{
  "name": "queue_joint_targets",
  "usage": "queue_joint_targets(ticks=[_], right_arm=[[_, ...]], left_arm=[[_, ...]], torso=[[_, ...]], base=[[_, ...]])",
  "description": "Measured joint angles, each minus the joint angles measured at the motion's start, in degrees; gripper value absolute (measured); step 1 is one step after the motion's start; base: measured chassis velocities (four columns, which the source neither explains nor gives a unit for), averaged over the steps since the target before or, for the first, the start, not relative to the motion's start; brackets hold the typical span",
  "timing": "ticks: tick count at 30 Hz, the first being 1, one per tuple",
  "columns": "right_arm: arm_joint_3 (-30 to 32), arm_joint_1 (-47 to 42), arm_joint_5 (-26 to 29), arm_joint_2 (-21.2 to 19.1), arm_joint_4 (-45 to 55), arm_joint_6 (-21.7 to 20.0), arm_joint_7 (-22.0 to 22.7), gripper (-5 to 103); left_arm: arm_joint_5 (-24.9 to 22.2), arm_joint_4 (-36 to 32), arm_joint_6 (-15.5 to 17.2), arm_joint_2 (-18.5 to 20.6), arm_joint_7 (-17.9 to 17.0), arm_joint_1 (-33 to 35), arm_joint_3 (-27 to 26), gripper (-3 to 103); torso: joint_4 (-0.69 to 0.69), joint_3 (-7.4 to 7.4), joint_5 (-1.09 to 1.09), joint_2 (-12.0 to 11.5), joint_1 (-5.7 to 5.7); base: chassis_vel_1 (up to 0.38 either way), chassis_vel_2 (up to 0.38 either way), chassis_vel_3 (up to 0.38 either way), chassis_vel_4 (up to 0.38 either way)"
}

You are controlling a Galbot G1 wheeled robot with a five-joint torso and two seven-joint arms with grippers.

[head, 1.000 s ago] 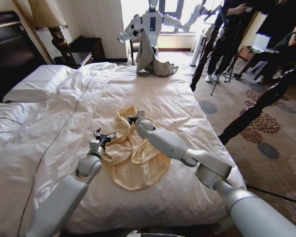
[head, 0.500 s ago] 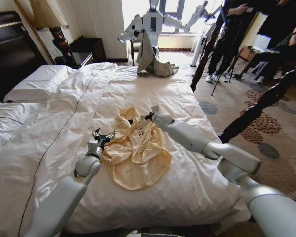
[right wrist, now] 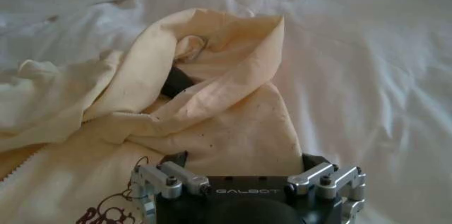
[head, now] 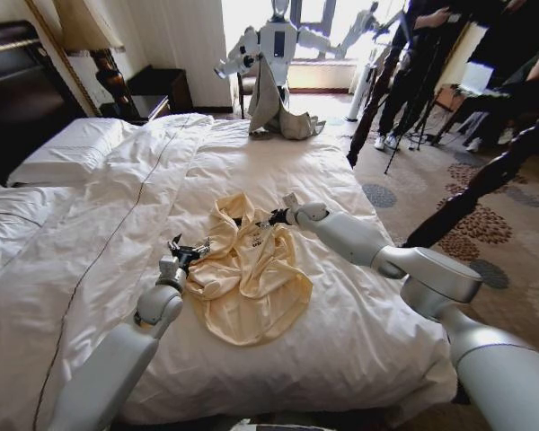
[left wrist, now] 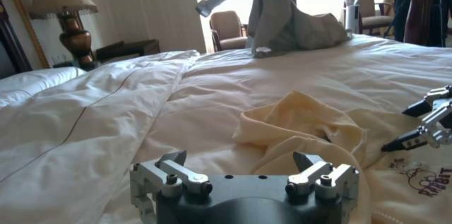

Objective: Pick up the clothes from the bed and hang them on the clothes hanger.

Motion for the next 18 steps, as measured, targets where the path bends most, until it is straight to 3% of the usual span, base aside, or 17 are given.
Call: queue_joint_targets(ticks=[10, 18], right_arm=[[-2.20, -0.59, -0.37, -0.80, 2.20, 0.69, -0.08, 100], [-5.13, 1.07, -1.26, 0.12, 3.20, 0.61, -3.49, 102]], left_arm=[[-0.09, 1.20, -0.17, -0.57, 0.09, -1.39, 0.70, 100], [-0.13, 2.66, -0.24, -1.17, 0.32, -2.85, 1.59, 100]], torso=[[0.00, 0.00, -0.01, 0.01, 0.00], [0.02, -0.01, -0.02, 0.01, 0.00]], base=[[0.000, 0.000, 0.000, 0.000], [0.000, 0.000, 0.000, 0.000]])
